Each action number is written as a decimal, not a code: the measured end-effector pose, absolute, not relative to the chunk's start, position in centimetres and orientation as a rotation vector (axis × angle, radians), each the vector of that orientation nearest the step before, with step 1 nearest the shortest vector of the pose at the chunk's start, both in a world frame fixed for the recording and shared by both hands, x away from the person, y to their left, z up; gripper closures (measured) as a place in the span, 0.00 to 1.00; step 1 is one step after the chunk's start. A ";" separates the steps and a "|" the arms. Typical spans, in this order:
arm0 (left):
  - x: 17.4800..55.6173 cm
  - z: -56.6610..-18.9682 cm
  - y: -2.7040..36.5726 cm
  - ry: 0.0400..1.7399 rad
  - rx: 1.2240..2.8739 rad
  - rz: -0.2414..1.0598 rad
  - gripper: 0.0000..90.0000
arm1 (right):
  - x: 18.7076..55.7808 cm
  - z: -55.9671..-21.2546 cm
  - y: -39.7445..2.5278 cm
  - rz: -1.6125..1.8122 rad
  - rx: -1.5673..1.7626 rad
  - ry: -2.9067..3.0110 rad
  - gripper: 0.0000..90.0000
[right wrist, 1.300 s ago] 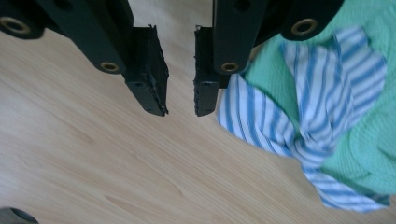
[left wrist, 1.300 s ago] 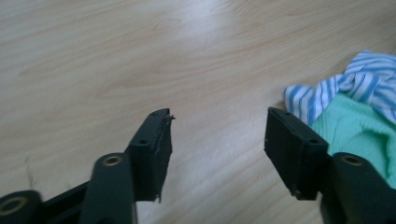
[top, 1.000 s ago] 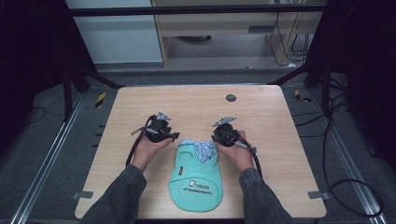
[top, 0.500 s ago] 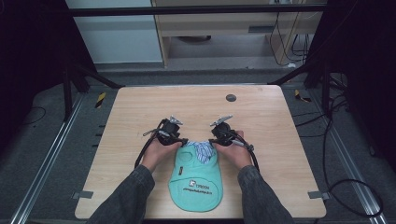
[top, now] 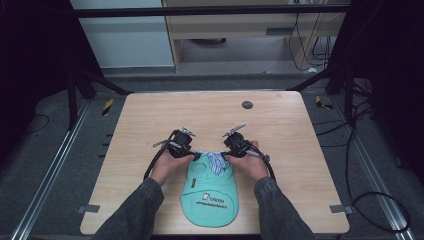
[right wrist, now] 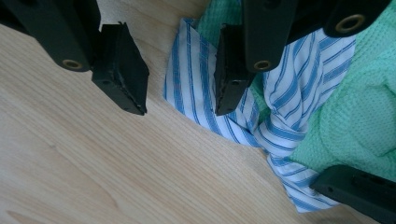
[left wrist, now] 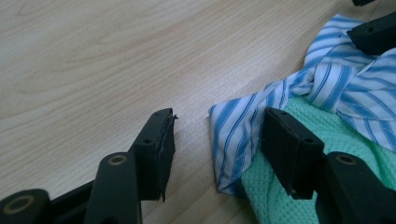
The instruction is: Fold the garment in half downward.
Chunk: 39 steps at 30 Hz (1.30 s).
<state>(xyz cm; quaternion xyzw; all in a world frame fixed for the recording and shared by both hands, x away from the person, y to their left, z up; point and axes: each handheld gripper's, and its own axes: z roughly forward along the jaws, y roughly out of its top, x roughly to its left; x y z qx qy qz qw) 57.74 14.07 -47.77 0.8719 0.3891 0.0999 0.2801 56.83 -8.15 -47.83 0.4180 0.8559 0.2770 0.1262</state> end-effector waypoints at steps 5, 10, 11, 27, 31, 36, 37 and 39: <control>57.7 -48.0 13.9 1.045 2.355 0.246 0.49 | 57.0 -48.2 -7.9 0.794 1.233 2.503 0.59; 57.7 -48.1 13.8 1.030 2.355 0.247 0.52 | 56.9 -48.3 -7.8 0.794 1.241 2.506 0.60; 57.6 -48.1 13.8 1.022 2.354 0.246 0.54 | 56.9 -48.3 -7.8 0.796 1.241 2.507 0.60; 57.2 -48.1 13.5 0.922 2.374 0.186 0.90 | 56.3 -48.1 -7.3 0.794 1.140 2.597 0.91; 57.1 -47.9 13.4 0.894 2.392 0.207 0.93 | 56.1 -47.9 -7.3 0.796 1.093 2.602 0.92; 57.0 -47.1 13.6 0.866 2.374 0.236 0.94 | 55.7 -46.9 -7.6 0.848 1.038 2.589 0.93; 56.9 -46.8 13.6 0.860 2.365 0.234 0.94 | 55.6 -46.6 -7.7 0.852 1.019 2.586 0.93; 56.8 -46.3 13.7 0.840 2.368 0.244 0.94 | 55.4 -46.0 -7.7 0.852 0.986 2.581 0.93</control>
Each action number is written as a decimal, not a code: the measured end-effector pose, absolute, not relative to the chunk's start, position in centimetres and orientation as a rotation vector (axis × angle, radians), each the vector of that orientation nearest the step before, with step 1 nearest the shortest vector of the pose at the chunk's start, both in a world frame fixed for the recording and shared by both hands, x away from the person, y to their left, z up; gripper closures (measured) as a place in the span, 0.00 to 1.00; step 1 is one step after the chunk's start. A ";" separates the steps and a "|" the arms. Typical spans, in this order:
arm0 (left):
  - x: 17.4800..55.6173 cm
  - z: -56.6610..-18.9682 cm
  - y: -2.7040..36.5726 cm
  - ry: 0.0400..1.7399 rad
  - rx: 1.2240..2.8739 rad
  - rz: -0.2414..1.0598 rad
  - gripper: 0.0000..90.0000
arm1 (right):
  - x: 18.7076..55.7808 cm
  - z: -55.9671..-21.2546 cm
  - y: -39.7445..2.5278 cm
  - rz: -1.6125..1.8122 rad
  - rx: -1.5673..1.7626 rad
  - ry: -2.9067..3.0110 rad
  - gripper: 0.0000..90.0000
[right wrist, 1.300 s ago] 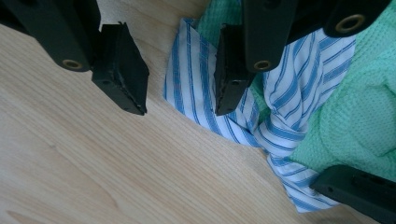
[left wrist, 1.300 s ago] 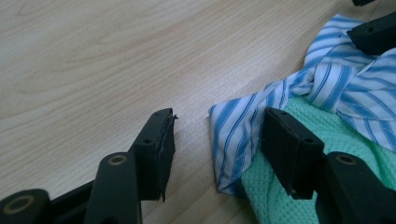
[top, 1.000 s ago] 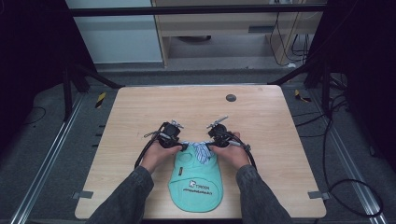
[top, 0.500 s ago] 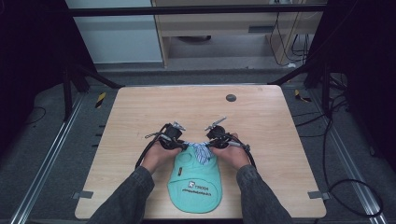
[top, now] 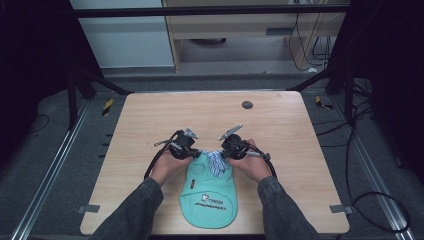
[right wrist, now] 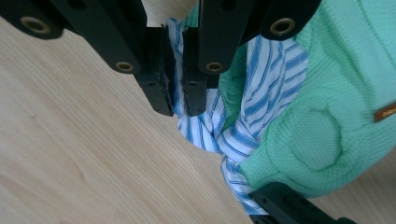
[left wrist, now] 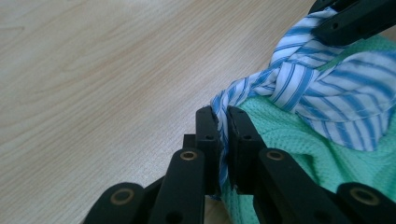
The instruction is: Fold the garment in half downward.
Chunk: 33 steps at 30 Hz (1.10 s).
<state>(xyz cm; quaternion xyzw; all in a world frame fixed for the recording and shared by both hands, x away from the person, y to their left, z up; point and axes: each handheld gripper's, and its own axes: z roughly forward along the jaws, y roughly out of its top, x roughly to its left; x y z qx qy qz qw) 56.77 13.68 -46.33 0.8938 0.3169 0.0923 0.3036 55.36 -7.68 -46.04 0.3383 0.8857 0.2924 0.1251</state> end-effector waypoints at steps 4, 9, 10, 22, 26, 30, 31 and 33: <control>56.5 -45.4 13.8 0.815 2.372 0.252 0.94 | 54.9 -45.3 -7.8 0.867 0.961 2.574 0.92; 56.0 -44.0 13.9 0.775 2.381 0.268 0.94 | 54.1 -44.3 -8.0 0.888 0.913 2.555 0.92; 56.0 -43.9 13.9 0.766 2.383 0.271 0.94 | 54.1 -44.2 -8.0 0.896 0.911 2.551 0.92; 55.3 -42.3 13.3 0.710 2.390 0.312 0.94 | 53.0 -43.0 -8.8 0.916 0.837 2.520 0.92; 55.2 -42.3 13.2 0.683 2.394 0.299 0.94 | 52.5 -43.4 -9.5 0.934 0.794 2.511 0.92; 55.2 -42.3 13.0 0.656 2.403 0.305 0.94 | 52.5 -43.4 -9.9 0.931 0.790 2.510 0.93; 55.3 -42.3 12.9 0.651 2.406 0.306 0.94 | 52.6 -43.4 -10.0 0.926 0.780 2.512 0.93; 55.4 -42.3 12.8 0.643 2.411 0.310 0.94 | 52.7 -43.3 -10.0 0.926 0.778 2.519 0.93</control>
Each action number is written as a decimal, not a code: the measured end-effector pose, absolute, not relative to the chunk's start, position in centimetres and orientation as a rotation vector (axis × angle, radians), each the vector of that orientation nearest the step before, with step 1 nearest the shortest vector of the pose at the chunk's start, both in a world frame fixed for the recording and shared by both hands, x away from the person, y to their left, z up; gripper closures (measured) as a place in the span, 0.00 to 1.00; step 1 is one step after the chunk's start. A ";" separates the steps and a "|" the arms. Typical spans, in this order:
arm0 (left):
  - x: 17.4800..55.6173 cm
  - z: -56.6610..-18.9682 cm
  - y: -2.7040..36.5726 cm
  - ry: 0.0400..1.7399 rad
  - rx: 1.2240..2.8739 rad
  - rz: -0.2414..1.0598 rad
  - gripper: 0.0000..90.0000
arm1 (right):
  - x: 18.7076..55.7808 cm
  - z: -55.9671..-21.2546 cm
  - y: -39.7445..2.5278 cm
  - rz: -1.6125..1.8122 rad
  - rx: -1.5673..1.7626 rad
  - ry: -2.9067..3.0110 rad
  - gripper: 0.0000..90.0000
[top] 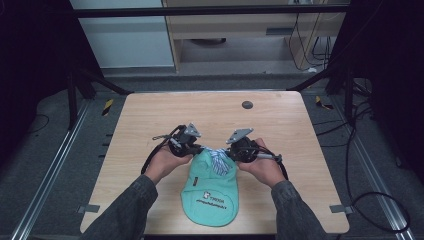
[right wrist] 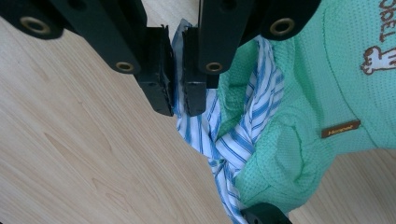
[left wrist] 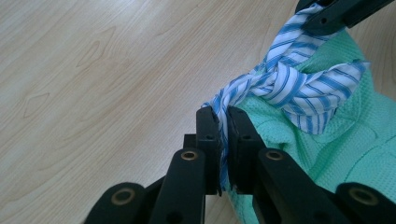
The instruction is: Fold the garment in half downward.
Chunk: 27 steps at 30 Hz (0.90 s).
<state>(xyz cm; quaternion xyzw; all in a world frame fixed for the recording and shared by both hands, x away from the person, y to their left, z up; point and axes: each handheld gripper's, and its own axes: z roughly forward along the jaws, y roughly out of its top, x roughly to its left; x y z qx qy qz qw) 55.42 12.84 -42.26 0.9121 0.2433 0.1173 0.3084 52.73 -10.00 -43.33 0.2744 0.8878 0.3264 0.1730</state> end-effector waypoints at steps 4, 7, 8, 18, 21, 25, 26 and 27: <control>55.5 -41.8 12.9 0.621 2.420 0.322 0.94 | 53.1 -43.0 -10.0 0.924 0.755 2.529 0.93; 55.4 -41.5 13.0 0.612 2.416 0.324 0.94 | 53.2 -42.6 -10.0 0.914 0.734 2.530 0.92; 55.4 -41.4 13.1 0.611 2.411 0.327 0.94 | 53.2 -42.0 -10.0 0.914 0.719 2.529 0.92; 54.5 -40.3 13.6 0.600 2.404 0.356 0.94 | 52.6 -40.7 -9.5 0.897 0.663 2.513 0.92; 54.2 -40.0 13.9 0.601 2.401 0.375 0.94 | 52.4 -40.4 -9.2 0.895 0.654 2.508 0.92; 54.2 -39.5 14.3 0.598 2.394 0.391 0.94 | 52.4 -39.9 -8.8 0.899 0.639 2.501 0.92; 54.3 -39.5 14.4 0.596 2.394 0.389 0.94 | 52.4 -39.9 -8.7 0.899 0.637 2.501 0.92; 54.4 -39.5 14.4 0.599 2.392 0.387 0.94 | 52.5 -39.8 -8.7 0.898 0.636 2.500 0.92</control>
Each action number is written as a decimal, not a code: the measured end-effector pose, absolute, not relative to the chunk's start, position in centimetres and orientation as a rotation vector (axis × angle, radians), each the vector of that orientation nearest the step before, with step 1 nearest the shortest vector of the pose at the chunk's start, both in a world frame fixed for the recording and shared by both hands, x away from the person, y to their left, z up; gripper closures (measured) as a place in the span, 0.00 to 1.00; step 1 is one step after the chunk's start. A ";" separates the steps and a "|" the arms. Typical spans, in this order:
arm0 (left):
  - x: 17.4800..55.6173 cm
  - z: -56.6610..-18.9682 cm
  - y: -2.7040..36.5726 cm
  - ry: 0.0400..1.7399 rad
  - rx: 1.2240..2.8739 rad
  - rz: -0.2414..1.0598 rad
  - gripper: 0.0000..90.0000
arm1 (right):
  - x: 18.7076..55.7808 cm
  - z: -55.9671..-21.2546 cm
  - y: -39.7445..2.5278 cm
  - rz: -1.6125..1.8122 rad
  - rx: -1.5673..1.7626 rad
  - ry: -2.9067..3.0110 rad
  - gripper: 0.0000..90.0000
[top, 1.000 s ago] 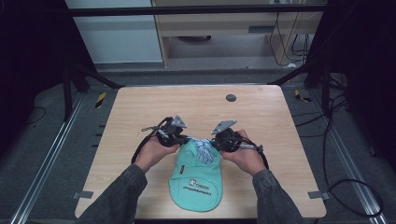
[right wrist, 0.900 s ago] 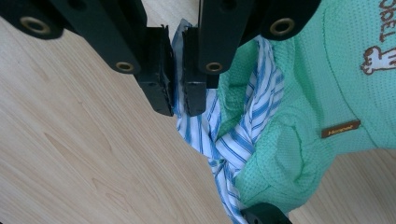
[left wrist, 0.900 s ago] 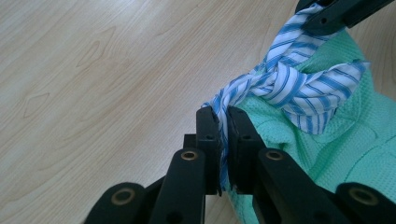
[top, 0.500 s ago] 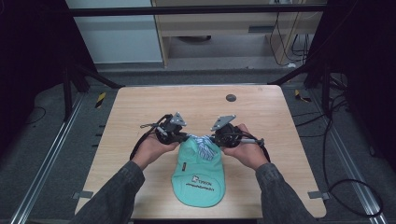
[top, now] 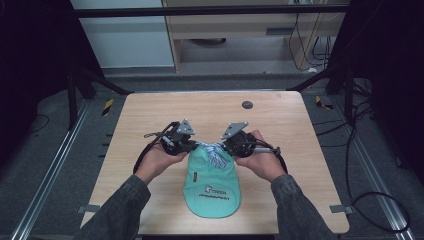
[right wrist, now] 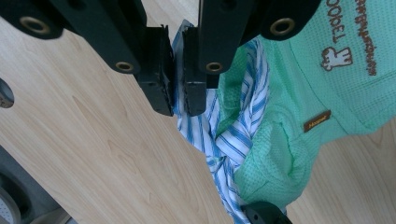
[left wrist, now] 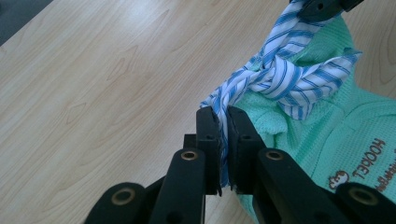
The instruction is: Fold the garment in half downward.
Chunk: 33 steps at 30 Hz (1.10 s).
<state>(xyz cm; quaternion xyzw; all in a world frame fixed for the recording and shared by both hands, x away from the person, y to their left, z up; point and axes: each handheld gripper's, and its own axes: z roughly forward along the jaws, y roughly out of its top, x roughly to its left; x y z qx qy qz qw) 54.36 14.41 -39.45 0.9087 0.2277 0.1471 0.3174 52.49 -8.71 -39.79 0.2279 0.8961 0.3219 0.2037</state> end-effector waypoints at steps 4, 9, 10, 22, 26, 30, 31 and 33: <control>54.8 -39.3 14.6 0.604 2.383 0.374 0.94 | 52.7 -39.6 -8.6 0.899 0.629 2.496 0.92; 55.0 -38.9 14.6 0.601 2.377 0.385 0.94 | 53.0 -39.2 -8.6 0.905 0.623 2.491 0.92; 54.9 -38.7 14.6 0.594 2.377 0.388 0.94 | 53.0 -39.1 -8.6 0.907 0.620 2.489 0.92; 55.3 -37.2 14.0 0.572 2.387 0.419 0.94 | 53.2 -37.7 -9.1 0.914 0.608 2.471 0.92; 56.0 -36.9 13.8 0.570 2.397 0.419 0.94 | 53.8 -37.6 -9.3 0.917 0.613 2.470 0.92; 56.7 -36.7 13.6 0.561 2.409 0.430 0.94 | 54.5 -37.4 -9.4 0.907 0.611 2.474 0.92; 56.8 -36.7 13.5 0.561 2.406 0.431 0.94 | 54.7 -37.4 -9.5 0.909 0.608 2.474 0.92; 57.1 -36.5 13.5 0.562 2.406 0.434 0.94 | 55.0 -37.3 -9.5 0.910 0.612 2.473 0.92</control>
